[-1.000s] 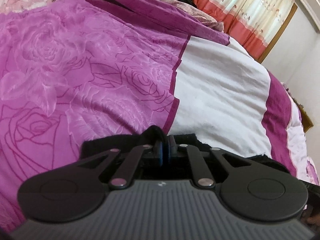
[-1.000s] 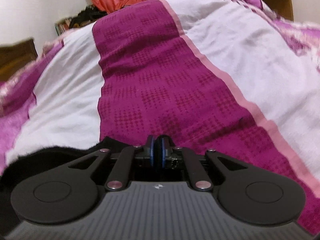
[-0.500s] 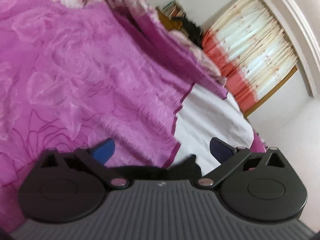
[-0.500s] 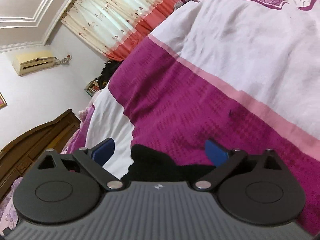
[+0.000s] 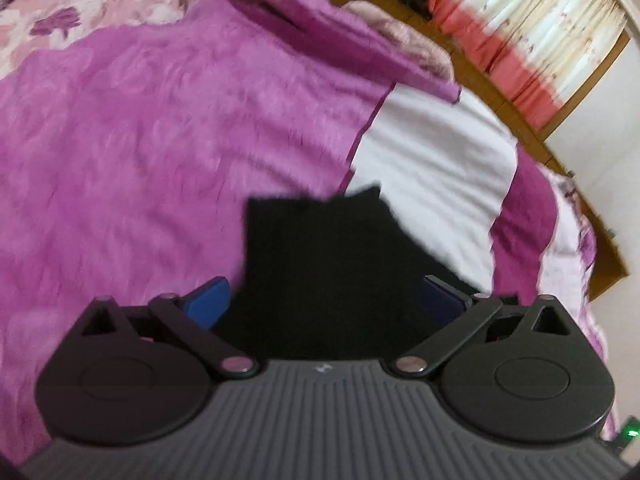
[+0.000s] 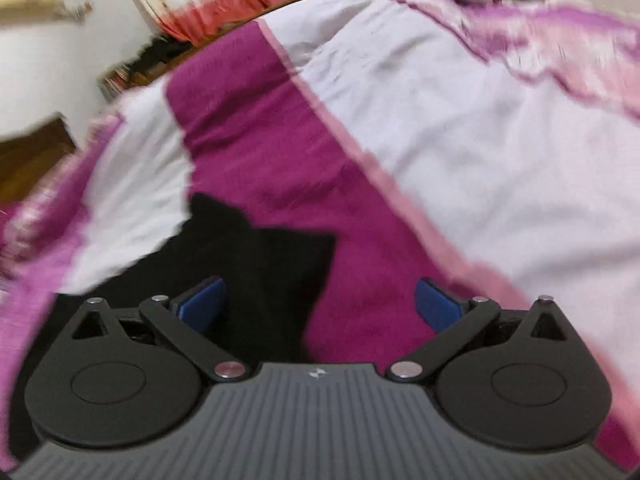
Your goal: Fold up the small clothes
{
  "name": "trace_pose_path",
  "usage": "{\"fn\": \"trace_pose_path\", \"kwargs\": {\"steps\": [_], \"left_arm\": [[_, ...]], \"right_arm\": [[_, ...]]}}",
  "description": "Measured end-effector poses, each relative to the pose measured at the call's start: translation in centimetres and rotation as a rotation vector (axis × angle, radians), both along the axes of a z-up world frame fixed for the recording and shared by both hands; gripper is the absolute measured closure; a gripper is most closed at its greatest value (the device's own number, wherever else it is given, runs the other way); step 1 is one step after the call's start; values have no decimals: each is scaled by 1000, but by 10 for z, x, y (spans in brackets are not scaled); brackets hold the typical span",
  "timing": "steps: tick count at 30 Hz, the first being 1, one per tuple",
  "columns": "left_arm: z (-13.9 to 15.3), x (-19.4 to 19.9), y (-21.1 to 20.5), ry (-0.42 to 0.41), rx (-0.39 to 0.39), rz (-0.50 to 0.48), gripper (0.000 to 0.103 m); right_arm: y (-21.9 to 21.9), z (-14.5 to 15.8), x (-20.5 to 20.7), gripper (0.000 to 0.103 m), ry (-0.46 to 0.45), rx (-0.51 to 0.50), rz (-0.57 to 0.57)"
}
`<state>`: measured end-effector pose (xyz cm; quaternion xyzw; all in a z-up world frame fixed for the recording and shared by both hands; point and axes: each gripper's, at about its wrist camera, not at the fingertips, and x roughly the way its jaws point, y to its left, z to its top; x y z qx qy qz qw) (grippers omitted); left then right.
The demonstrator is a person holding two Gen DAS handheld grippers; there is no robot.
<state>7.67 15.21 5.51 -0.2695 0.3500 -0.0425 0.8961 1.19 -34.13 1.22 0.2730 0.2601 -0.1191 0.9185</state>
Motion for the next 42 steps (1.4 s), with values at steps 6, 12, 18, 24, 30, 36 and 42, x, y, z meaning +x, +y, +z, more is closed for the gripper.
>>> {"fn": "trace_pose_path", "kwargs": {"steps": [6, 12, 18, 24, 30, 36, 42], "left_arm": [[-47, -38, 9, 134, -64, 225, 1], [-58, -38, 39, 105, -412, 287, 1], [-60, -9, 31, 141, -417, 217, 0], [-59, 1, 7, 105, -246, 90, 32], [-63, -5, 27, 92, -343, 114, 79], [-63, -26, 26, 87, -234, 73, 80], [-58, -31, 12, 70, -87, 70, 71]], "right_arm": [[18, -8, -71, 0, -36, 280, 80], [12, -19, -90, 0, -113, 509, 24], [4, -18, -59, 0, -119, 517, 79], [32, -17, -39, 15, -122, 258, 151], [3, -26, -38, 78, -28, 409, 84], [4, -5, -41, 80, 137, 359, 34], [6, 5, -52, 79, 226, 307, -29]]}}
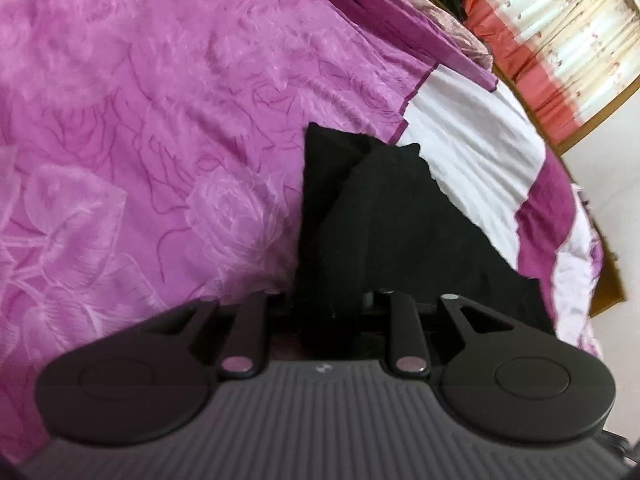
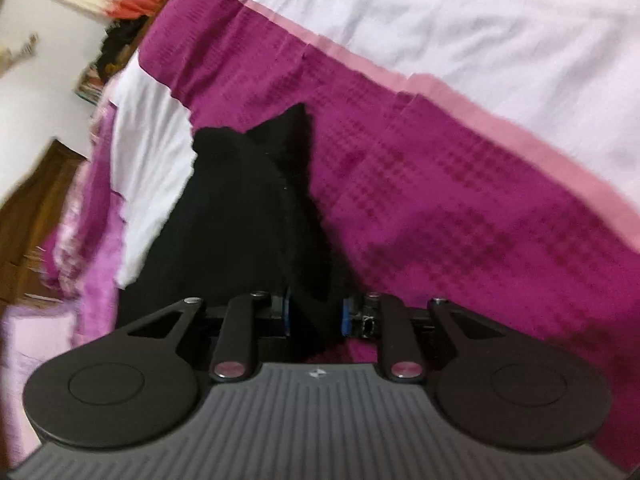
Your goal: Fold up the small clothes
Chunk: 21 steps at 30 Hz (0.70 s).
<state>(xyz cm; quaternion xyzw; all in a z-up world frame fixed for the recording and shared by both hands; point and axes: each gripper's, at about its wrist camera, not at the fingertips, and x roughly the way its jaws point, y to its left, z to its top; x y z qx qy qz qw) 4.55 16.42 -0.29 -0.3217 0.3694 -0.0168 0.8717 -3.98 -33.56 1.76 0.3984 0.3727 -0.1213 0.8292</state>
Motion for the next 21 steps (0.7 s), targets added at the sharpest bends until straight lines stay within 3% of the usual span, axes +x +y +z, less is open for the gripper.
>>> {"fn": "trace_pose_path", "kwargs": {"steps": [2, 5, 6, 8, 9, 10, 12, 14, 15, 16, 17, 21], "left_arm": [[6, 2, -5, 7, 58, 33, 61], [23, 2, -14, -1, 167, 92, 57], [29, 1, -17, -25, 197, 106, 57], [34, 2, -20, -59, 184, 86, 59], [32, 6, -17, -61, 121, 53, 61], [28, 11, -14, -46, 57, 30, 76], [21, 17, -8, -1, 21, 42, 86], [15, 21, 0, 16, -13, 54, 89], [14, 21, 5, 20, -44, 60, 90], [14, 21, 10, 19, -68, 59, 91], [15, 20, 12, 11, -78, 55, 92], [20, 16, 15, -5, -60, 36, 92]], "right_arm": [[15, 12, -6, 74, -9, -169, 33], [44, 35, -21, 32, -36, -513, 49], [53, 42, -25, 29, -93, -619, 84], [55, 49, -24, 25, -214, -630, 186], [52, 50, -21, 25, -246, -600, 220], [48, 49, -15, 25, -255, -572, 238], [41, 43, -3, 26, -210, -571, 229], [27, 34, 4, 33, -180, -540, 211], [19, 29, 8, 63, -176, -481, 217], [14, 24, 12, 82, -167, -418, 223], [8, 23, 10, 94, -167, -369, 210], [9, 39, -2, 99, -225, -389, 270]]}}
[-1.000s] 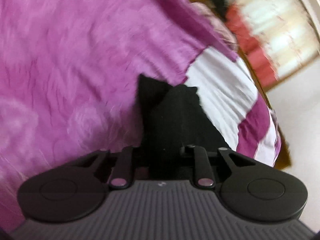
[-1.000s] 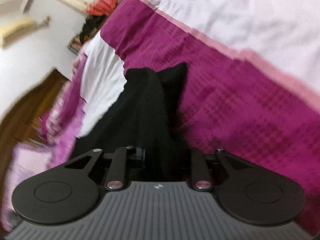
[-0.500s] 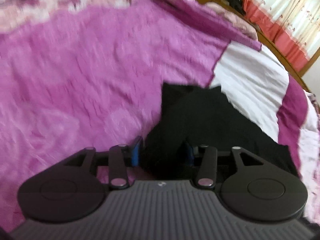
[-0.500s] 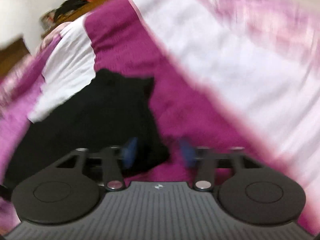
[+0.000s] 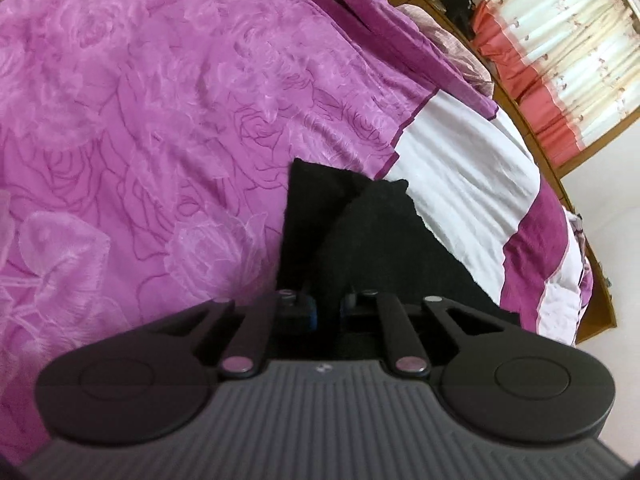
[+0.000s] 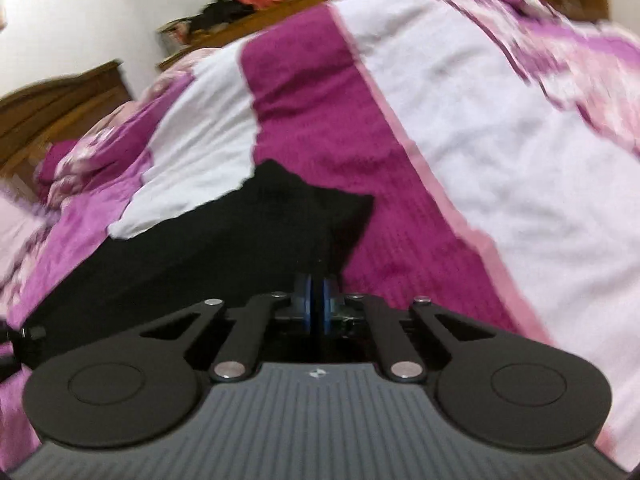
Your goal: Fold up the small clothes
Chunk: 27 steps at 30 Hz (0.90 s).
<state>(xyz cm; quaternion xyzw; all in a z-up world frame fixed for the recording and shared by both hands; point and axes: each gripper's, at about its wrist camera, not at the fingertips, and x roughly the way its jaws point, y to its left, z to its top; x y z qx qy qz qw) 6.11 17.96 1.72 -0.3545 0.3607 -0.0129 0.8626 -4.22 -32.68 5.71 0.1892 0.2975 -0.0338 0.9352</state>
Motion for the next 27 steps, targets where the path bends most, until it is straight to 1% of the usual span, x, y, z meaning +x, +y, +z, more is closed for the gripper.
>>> {"fn": "trace_pose_path", "kwargs": {"steps": [3, 4, 6, 8, 9, 10, 11, 12, 14, 15, 17, 18, 19, 20, 21, 22, 23, 24, 26, 27], "left_arm": [[-1, -4, 0, 17, 19, 5, 92], [-1, -5, -1, 19, 37, 6, 92], [0, -5, 0, 21, 67, 1, 92], [-2, -2, 1, 35, 66, -15, 89], [-4, 0, 1, 53, 70, -14, 86], [-5, 2, 0, 76, 81, -7, 66], [-3, 4, -3, 109, 129, 8, 58], [4, 3, -11, 112, 206, 12, 53], [23, -3, -37, 41, 405, -21, 55], [32, -11, -56, -30, 524, -53, 54], [43, -34, -96, -230, 718, -151, 44], [43, -46, -117, -324, 789, -216, 34], [41, -58, -135, -394, 835, -277, 32], [37, -70, -156, -462, 881, -338, 32], [32, -80, -179, -498, 927, -383, 32], [27, -86, -199, -500, 950, -419, 33], [23, -92, -221, -494, 949, -473, 33], [21, -96, -240, -493, 919, -531, 33], [17, -104, -275, -492, 817, -593, 32], [15, -105, -292, -471, 796, -610, 31]], "right_arm": [[1, 6, -3, 99, 5, 13, 2], [0, 5, -4, 99, 31, 11, -9], [-4, -3, -6, 100, 112, 1, -40], [-9, -13, -10, 100, 169, -19, -57], [-11, -21, -9, 99, 208, -42, -80], [-13, -26, -9, 99, 220, -44, -96], [-19, -30, -10, 98, 195, -7, -104], [-26, -34, -11, 97, 165, 40, -113], [-42, -36, -7, 96, 150, 123, -159], [-48, -35, -6, 94, 151, 151, -191], [-61, -34, -3, 88, 167, 183, -258], [-66, -33, 2, 86, 194, 207, -274], [-68, -32, 6, 83, 219, 225, -280], [-66, -28, 9, 72, 242, 219, -266], [-64, -24, 13, 50, 261, 203, -215], [-62, -20, 14, 40, 271, 196, -168], [-62, -16, 10, 25, 276, 196, -148], [-64, -12, 6, 18, 280, 200, -145], [-72, -3, -6, 12, 270, 200, -161], [-79, 1, -13, 10, 253, 200, -184]]}}
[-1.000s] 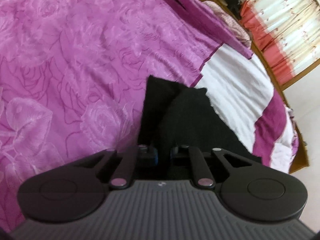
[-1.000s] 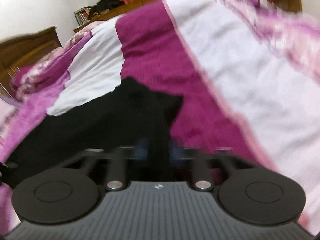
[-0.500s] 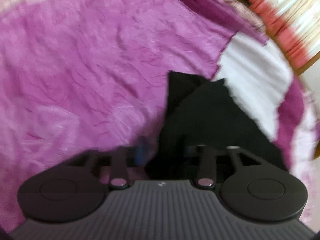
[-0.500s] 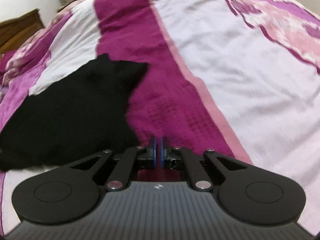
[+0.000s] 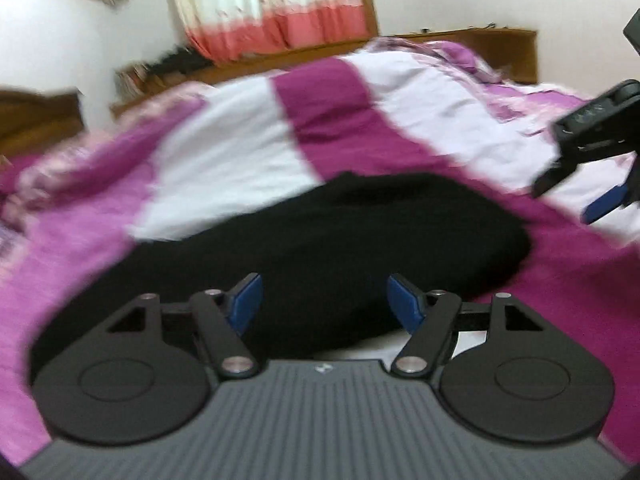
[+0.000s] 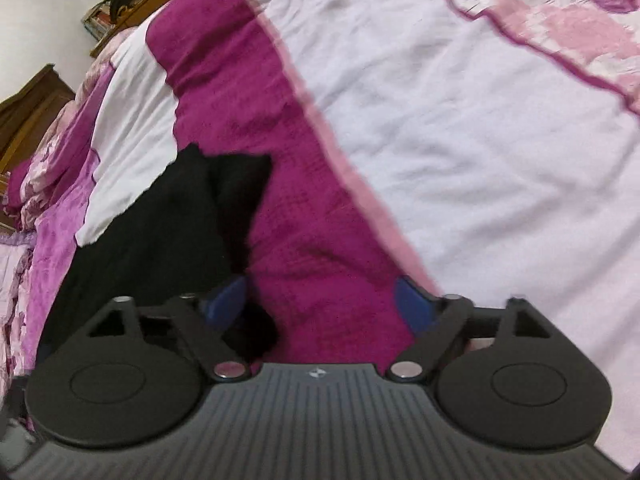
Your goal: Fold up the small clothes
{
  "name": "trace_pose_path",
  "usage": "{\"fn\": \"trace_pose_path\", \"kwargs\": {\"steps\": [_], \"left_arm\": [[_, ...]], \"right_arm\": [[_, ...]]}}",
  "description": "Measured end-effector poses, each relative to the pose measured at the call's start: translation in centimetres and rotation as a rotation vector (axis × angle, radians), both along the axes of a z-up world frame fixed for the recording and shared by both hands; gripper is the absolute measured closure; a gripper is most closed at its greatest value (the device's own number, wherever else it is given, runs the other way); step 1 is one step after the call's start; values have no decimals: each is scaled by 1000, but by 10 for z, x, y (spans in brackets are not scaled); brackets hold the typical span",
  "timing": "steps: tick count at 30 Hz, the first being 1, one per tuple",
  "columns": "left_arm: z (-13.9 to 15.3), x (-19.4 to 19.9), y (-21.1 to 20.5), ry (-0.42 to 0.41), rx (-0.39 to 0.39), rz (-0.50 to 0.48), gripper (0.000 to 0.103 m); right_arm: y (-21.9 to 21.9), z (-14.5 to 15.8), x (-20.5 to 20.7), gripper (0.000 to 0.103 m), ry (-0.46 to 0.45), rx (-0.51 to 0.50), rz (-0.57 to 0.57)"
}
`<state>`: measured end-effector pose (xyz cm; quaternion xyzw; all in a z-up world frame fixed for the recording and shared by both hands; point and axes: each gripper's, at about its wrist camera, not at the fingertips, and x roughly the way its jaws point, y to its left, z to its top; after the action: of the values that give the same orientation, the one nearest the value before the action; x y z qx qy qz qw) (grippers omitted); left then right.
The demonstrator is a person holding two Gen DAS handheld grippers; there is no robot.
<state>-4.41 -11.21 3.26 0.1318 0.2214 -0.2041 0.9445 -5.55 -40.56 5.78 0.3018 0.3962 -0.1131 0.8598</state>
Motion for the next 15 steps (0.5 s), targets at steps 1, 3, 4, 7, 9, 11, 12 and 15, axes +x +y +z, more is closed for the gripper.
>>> {"fn": "trace_pose_path", "kwargs": {"steps": [1, 3, 4, 7, 9, 11, 12, 15], "left_arm": [[-3, -1, -16, 19, 16, -13, 31], [-8, -6, -43, 10, 72, -50, 31], [-10, -8, -53, -3, 106, -66, 31], [-20, -17, -80, -68, 199, -60, 31], [-29, -20, -94, -117, 258, -42, 31], [-41, -20, -109, -131, 327, -53, 33], [-45, -22, -113, -126, 341, -56, 33], [-37, -24, -106, -77, 213, -51, 33]], "right_arm": [[-4, 2, -4, 9, -5, -11, -13], [-14, 2, -10, 8, 18, -13, -61], [-18, 1, -14, 8, 25, 11, -64], [-29, 4, -25, 8, 16, 47, -34], [-34, 7, -32, 8, 2, 34, -19], [-43, 6, -37, 7, -3, 56, -33], [-49, 5, -41, 7, -6, 79, -45], [-62, 0, -47, 7, -7, 125, -82]]}}
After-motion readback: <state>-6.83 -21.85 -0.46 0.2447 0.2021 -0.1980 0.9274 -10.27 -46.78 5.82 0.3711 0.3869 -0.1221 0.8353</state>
